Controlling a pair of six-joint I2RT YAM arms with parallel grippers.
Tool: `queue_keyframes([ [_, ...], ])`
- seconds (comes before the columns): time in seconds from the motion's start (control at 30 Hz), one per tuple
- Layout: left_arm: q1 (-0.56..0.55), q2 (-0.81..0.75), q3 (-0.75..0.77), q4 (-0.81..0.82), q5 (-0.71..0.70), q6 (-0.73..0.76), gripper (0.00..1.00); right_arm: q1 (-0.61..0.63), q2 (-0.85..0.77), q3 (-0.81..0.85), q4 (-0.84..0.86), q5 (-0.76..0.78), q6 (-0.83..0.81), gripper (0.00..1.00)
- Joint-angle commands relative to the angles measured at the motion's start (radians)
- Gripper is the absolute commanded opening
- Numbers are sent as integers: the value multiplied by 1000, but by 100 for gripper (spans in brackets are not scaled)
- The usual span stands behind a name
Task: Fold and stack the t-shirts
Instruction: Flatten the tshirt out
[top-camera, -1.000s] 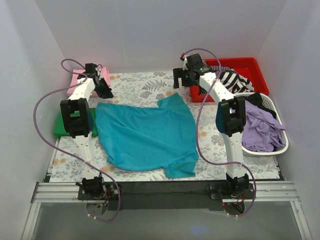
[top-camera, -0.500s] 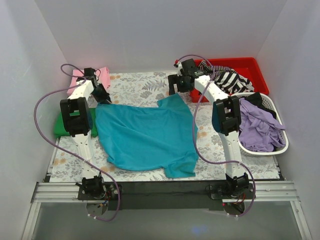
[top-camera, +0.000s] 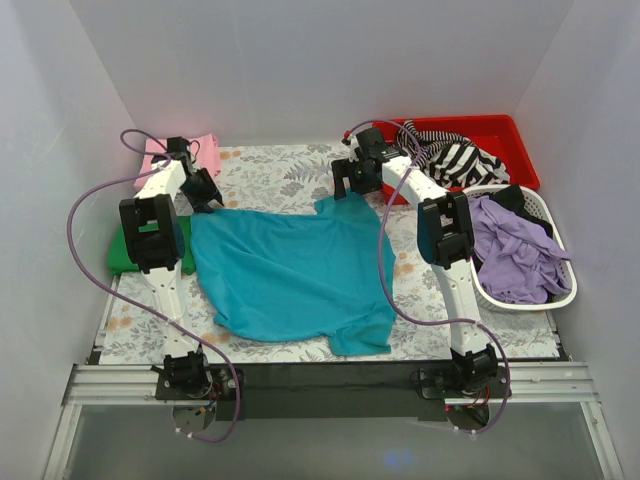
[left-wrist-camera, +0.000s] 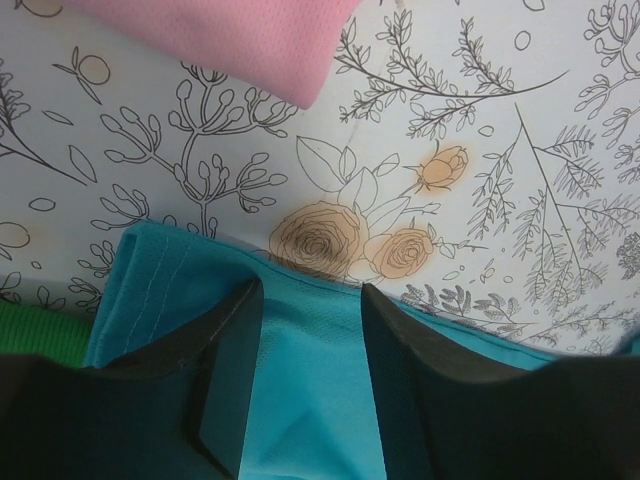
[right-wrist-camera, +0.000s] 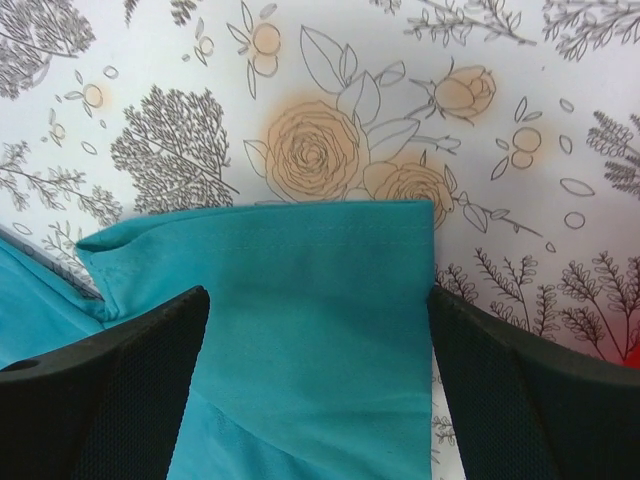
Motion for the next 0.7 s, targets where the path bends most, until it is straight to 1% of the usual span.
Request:
queue_keyframes([
  [0.0,5,-61,6,-8,-11,4,44,-31,22,8,-58,45,-17,95],
  [0.17,12,-44,87,-78,-109,24,45,-32,33,2,-61,37,-22,95],
  [0.2,13,-44,92,-86,-112,27,45,-32,34,2,-63,32,-22,95],
  [0.23,19,-55,86,-74,-105,44,47,-32,33,1,-64,32,-23,95],
  [0.3,22,-59,113,-100,-137,36,47,-32,33,-1,-63,32,-20,95],
  [0.33,22,-90,100,-72,-140,35,47,-32,33,-1,-61,26,-22,95],
  [0.37,22,-105,65,-46,-116,55,53,-31,33,2,-63,26,-20,95],
  [0.4,24,-104,72,-38,-118,58,54,-32,36,2,-61,23,-17,95],
  [0.47,24,-60,137,-106,-149,58,53,-32,39,7,-63,20,-14,95],
  [0.57,24,-30,130,-133,-169,76,53,-32,40,7,-61,20,-16,95],
  [0.67,24,-33,100,-115,-213,75,53,-32,45,10,-64,15,-16,95],
])
